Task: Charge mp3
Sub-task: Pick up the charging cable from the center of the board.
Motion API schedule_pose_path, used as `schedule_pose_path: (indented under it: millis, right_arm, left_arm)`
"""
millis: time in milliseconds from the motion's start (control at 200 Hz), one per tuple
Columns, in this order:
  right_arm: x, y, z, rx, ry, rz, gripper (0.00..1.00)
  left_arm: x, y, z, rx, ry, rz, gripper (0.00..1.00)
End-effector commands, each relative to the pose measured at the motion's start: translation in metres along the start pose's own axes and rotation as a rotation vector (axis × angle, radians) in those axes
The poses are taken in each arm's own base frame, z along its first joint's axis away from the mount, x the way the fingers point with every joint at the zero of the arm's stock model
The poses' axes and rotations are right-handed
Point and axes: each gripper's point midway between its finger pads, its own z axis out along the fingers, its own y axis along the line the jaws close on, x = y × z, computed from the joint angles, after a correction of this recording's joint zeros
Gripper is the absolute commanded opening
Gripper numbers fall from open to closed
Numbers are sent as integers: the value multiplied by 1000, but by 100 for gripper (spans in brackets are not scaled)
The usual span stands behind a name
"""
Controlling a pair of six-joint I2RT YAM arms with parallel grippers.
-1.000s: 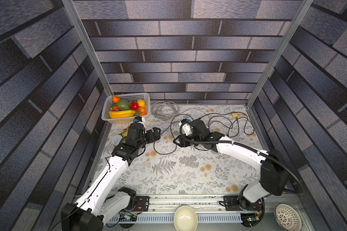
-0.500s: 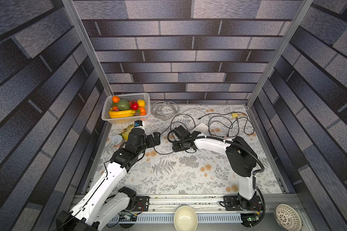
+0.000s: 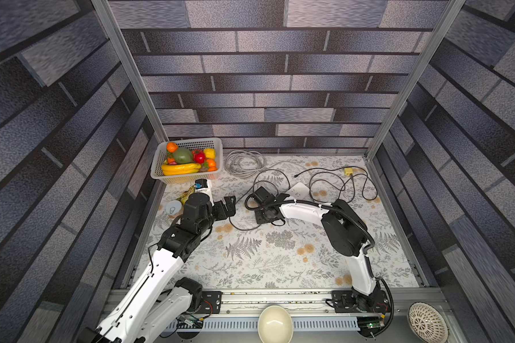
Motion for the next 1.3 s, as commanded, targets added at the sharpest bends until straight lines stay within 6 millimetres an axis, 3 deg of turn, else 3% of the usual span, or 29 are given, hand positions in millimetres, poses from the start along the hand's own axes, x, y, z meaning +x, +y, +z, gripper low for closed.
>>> schedule_pose_path:
  millis: [0, 115, 261, 276, 396, 591, 812, 967, 1293]
  right_arm:
    - [19, -15, 1, 83, 58, -32, 8]
    - [23, -19, -4, 100, 69, -51, 0]
    - [27, -22, -26, 131, 43, -113, 0]
    - [21, -19, -39, 121, 15, -121, 0]
    - [20, -27, -78, 155, -44, -195, 0]
    - [21, -44, -137, 170, -129, -269, 0]
    - [8, -51, -197, 152, -301, -301, 0]
    - [7, -51, -213, 126, -354, -308, 0]
    - [15, -44, -228, 35, -427, -337, 0]
  left_arm:
    - [2, 4, -5, -8, 1, 29, 99]
    - [1, 3, -6, 0, -1, 25, 99]
    - [3, -4, -2, 36, 4, 15, 98]
    - [3, -5, -2, 45, 6, 12, 98]
    - [10, -29, 5, 181, 36, -42, 98]
    - [15, -74, 14, 406, 76, -188, 96]
    - [17, -127, 33, 580, 172, -370, 94]
    - [27, -146, 52, 620, 269, -498, 93]
    - [42, -140, 105, 558, 335, -735, 92]
